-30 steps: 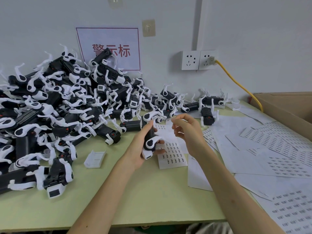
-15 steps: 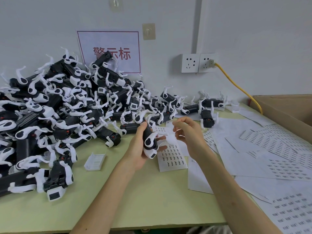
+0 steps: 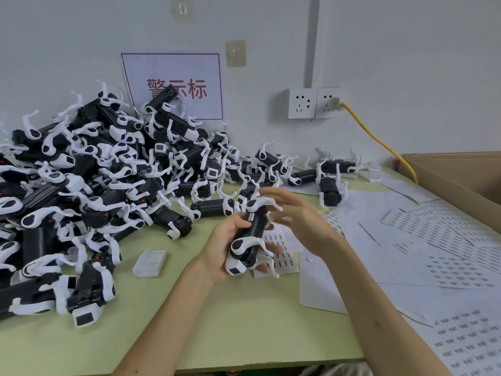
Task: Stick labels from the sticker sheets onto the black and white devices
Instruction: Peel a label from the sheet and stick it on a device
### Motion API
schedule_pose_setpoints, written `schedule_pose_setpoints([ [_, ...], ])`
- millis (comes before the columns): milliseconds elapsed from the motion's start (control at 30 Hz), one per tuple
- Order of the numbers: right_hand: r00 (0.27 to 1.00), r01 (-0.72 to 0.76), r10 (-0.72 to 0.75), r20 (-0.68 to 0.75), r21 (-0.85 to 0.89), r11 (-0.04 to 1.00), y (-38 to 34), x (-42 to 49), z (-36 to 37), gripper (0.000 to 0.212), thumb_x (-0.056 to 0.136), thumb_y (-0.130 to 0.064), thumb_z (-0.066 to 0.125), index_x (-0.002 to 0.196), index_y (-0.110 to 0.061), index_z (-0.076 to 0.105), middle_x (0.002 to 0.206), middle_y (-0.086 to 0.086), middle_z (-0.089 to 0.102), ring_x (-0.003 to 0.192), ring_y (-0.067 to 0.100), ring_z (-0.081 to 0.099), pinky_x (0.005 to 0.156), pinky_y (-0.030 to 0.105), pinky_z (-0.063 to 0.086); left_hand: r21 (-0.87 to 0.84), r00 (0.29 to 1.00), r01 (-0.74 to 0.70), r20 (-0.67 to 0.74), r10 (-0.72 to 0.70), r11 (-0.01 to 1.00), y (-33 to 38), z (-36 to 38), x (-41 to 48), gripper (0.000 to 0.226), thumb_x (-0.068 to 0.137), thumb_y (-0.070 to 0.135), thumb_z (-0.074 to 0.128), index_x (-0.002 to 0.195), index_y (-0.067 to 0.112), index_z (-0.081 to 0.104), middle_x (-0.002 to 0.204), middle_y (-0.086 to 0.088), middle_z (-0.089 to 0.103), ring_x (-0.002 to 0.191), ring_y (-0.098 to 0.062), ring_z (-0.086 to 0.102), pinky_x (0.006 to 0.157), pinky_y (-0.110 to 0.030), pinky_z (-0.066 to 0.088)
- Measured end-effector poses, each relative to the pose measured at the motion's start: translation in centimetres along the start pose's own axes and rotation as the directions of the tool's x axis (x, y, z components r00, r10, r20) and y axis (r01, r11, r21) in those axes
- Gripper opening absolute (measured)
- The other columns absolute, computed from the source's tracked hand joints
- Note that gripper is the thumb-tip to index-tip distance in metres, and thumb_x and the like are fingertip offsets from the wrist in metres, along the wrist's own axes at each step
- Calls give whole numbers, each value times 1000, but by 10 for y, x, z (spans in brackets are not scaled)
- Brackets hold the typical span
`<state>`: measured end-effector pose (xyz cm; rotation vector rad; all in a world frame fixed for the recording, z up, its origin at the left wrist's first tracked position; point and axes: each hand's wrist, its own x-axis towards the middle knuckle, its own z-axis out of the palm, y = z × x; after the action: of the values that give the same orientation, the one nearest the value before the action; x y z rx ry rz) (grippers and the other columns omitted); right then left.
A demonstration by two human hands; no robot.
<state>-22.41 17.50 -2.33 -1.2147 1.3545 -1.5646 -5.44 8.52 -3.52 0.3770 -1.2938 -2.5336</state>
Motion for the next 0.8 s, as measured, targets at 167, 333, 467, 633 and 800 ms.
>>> schedule_pose_setpoints([
  [167,979,-131,143,147,-91,987,3,-5,-16,30,89,-6,66,118,-5,66,102,9,71,93,22,68,80,32,52,115,995,88,-49,-83,990,2,-3,0,61,98,56,47,131,6,63,111,-16,70,86,-30,71,73,-49,59],
  [333,934,-291,295,203,-51,955,0,-21,-47,36,89,-27,68,122,-13,71,102,7,69,83,17,64,62,24,52,-142,965,-127,-246,90,982,11,-13,1,64,102,60,38,118,2,59,101,-20,72,72,-36,73,60,-48,61],
  [467,955,-275,292,-49,220,936,-3,-19,-60,24,92,-21,69,109,-4,67,82,7,68,61,12,60,49,19,49,-9,874,-283,-415,253,959,11,-16,7,49,106,51,37,112,5,55,103,-17,71,81,-41,73,58,-42,59],
  [633,873,471,-70,-483,798,376,1,-31,-90,36,95,-16,62,130,-8,55,125,8,68,110,21,70,88,31,54,316,595,-428,-607,527,847,9,-25,12,6,104,20,49,109,18,52,89,-11,67,53,-16,64,53,-32,51],
  [800,861,470,13,-508,807,356,7,-32,-88,44,100,-25,51,143,-14,53,134,9,67,111,20,71,87,31,51,493,278,-482,-698,660,724,9,-33,10,34,92,7,47,121,25,40,83,-10,64,39,-12,53,43,-26,49],
])
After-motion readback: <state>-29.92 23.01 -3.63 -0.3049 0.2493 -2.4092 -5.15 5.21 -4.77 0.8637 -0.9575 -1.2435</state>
